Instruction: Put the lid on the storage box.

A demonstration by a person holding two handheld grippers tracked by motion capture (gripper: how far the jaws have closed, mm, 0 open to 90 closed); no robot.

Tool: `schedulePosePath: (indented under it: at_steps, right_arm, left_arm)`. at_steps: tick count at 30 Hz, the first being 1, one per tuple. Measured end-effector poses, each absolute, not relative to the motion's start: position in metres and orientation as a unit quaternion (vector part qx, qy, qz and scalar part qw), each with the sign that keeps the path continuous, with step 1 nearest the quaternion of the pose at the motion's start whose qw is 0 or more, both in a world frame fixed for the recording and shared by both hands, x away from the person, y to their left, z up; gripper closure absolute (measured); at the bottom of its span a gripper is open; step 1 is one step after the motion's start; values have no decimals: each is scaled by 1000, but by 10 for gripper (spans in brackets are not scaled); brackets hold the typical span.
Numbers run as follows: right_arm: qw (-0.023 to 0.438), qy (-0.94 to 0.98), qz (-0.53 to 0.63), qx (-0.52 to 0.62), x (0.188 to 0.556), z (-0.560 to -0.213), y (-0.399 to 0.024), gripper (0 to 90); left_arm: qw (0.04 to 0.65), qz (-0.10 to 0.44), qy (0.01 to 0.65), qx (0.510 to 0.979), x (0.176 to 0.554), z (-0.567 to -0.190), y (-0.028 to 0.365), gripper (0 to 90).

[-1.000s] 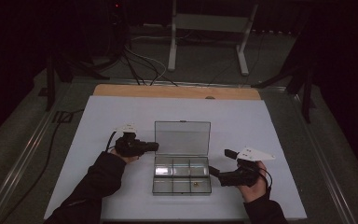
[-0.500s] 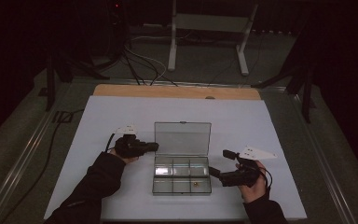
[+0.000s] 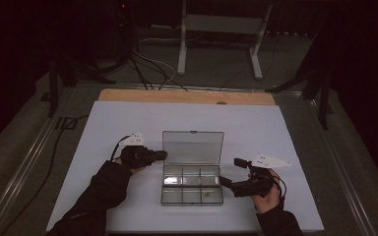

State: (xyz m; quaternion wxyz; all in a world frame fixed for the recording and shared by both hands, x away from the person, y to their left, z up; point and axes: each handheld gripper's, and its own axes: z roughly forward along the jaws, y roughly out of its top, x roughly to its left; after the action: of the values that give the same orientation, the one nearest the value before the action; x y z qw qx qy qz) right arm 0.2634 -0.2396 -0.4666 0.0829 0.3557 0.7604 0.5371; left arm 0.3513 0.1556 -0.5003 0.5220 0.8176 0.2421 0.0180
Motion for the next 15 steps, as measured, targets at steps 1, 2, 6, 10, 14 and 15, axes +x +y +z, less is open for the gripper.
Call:
schedulePosePath:
  at_steps: [1, 2, 6, 10, 14, 15]
  right_arm:
    - [85, 762, 536, 353, 263, -467, -239, 27]
    - [87, 762, 536, 351, 263, -467, -239, 26]
    - [87, 765, 539, 343, 263, -467, -237, 27]
    - [57, 767, 531, 356, 265, -468, -236, 27]
    - [59, 762, 521, 379, 267, -469, -234, 45]
    - [59, 761, 518, 387, 268, -470, -234, 71]
  left_arm:
    - [522, 19, 241, 818, 351, -500, 156, 877]
    - [522, 20, 239, 818, 351, -500, 156, 877]
    - [522, 25, 234, 820, 350, -500, 156, 877]
    - [521, 31, 227, 822, 349, -500, 156, 878]
    - [520, 35, 224, 823, 348, -499, 155, 878]
    - [520, 35, 223, 823, 348, -499, 155, 878]
